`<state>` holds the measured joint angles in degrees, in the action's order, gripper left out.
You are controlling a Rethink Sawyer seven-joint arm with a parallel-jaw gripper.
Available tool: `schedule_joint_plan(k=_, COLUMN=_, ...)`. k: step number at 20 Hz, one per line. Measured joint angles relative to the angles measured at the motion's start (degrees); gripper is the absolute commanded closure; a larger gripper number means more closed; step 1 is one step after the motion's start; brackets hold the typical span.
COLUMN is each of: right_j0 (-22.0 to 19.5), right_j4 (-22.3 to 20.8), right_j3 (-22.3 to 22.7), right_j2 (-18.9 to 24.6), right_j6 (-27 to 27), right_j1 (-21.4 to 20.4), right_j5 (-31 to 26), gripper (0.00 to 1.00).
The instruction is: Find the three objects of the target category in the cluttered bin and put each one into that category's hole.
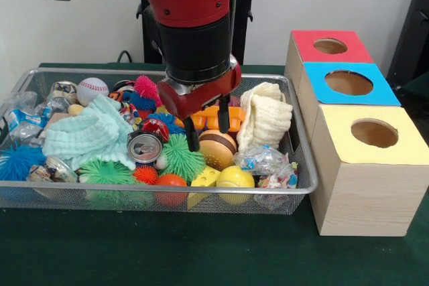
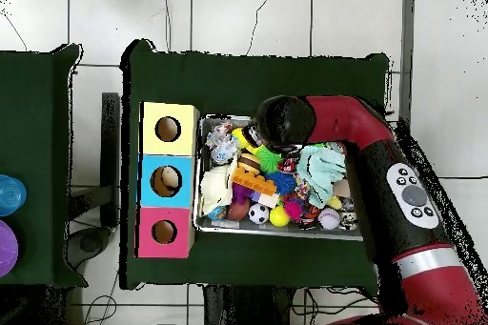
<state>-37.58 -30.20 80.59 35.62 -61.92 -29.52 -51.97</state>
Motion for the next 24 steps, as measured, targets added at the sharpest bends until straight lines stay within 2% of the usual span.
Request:
schedule_joint_plan(k=3, right_j0=0.0, right_j4=-0.5, right_j3=1.0, right_j2=0.4, right_j6=4.3, right_j1=0.4, right_j5=0.0, gripper=0.00)
schedule_joint_plan(k=5, right_j0=0.3, right_j4=-0.5, right_j3=1.5, right_j2=0.7, right_j6=4.8, right_j1=0.6, right_j5=0.0, gripper=0.00)
schedule_joint_plan(k=18, right_j0=1.3, right_j4=-1.1, right_j3=3.3, right_j2=7.6, right_j6=4.8, right_j1=5.1, right_j5=1.4, gripper=0.00)
schedule_joint_plan(k=24, right_j0=1.4, right_j4=-4.2, right_j3=3.3, right_j2=9.5, right_j6=4.8, right_j1=7.4, right_j5=4.0, gripper=0.00)
